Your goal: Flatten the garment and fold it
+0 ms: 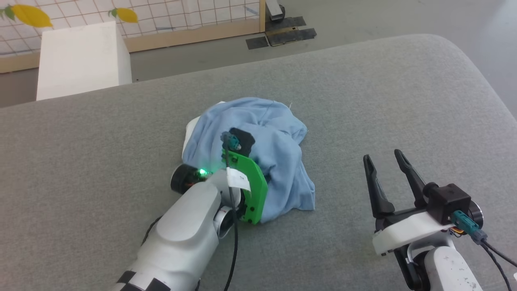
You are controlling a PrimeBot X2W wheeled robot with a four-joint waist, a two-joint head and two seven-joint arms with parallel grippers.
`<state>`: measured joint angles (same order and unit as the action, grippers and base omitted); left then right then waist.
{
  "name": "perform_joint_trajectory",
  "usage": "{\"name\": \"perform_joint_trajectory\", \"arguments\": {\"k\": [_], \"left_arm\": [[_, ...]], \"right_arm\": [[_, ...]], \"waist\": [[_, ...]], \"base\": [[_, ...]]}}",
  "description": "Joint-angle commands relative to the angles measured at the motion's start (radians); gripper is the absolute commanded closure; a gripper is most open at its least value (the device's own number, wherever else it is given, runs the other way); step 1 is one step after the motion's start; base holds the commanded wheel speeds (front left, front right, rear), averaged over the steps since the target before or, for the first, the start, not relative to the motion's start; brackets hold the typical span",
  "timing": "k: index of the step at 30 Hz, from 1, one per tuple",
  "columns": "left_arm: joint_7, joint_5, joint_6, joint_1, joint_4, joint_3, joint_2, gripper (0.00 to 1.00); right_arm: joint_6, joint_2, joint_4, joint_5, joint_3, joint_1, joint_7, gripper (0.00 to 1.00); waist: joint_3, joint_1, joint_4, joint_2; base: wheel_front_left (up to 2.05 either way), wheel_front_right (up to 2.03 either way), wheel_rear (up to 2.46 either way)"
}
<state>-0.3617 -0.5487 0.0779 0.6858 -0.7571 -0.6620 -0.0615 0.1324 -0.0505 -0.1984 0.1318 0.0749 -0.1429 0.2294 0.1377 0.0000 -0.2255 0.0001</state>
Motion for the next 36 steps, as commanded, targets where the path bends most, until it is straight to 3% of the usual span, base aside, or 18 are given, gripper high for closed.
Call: {"name": "perform_joint_trajectory", "arguments": {"k": [1, 10, 13, 23, 28, 36], "left_arm": [[0.049, -0.002, -0.008, -0.008, 0.014, 0.010, -0.007, 0.00], [0.519, 0.015, -0.080, -0.047, 0.212, 0.147, -0.068, 0.00], [0.598, 0.013, -0.095, -0.096, 0.273, 0.194, -0.095, 0.00], [0.623, 0.092, -0.109, -0.380, 0.529, 0.394, -0.168, 0.00], [0.623, 0.164, -0.075, -0.547, 0.645, 0.507, -0.130, 0.00], [0.623, 0.234, -0.038, -0.599, 0.681, 0.568, -0.064, 0.00]], "right_arm": [[-0.002, 0.000, -0.001, -0.001, 0.000, -0.006, 0.005, 0.00], [-0.002, 0.000, 0.027, -0.017, -0.035, 0.008, -0.007, 0.00], [-0.002, 0.000, 0.036, -0.022, -0.046, 0.015, -0.013, 0.00], [-0.002, 0.000, 0.071, -0.036, -0.082, 0.045, -0.038, 0.00], [-0.002, 0.000, 0.089, -0.047, -0.100, 0.067, -0.058, 0.00], [-0.002, 0.000, 0.081, -0.065, -0.073, 0.002, -0.125, 0.00]], "waist": [[-0.009, 0.0000, 0.013, -0.0001], [-0.037, 0.0000, 0.085, -0.0001], [-0.047, 0.0000, 0.106, -0.0001], [-0.073, 0.0000, 0.156, -0.0001], [-0.074, 0.0000, 0.192, -0.0001], [-0.058, 0.0000, 0.235, -0.0001]], "base": [[0.00, 0.00, 0.00], [0.00, 0.00, 0.00], [0.00, 0.00, 0.00], [0.00, 0.00, 0.00], [0.00, 0.00, 0.00], [0.00, 0.00, 0.00]]}}
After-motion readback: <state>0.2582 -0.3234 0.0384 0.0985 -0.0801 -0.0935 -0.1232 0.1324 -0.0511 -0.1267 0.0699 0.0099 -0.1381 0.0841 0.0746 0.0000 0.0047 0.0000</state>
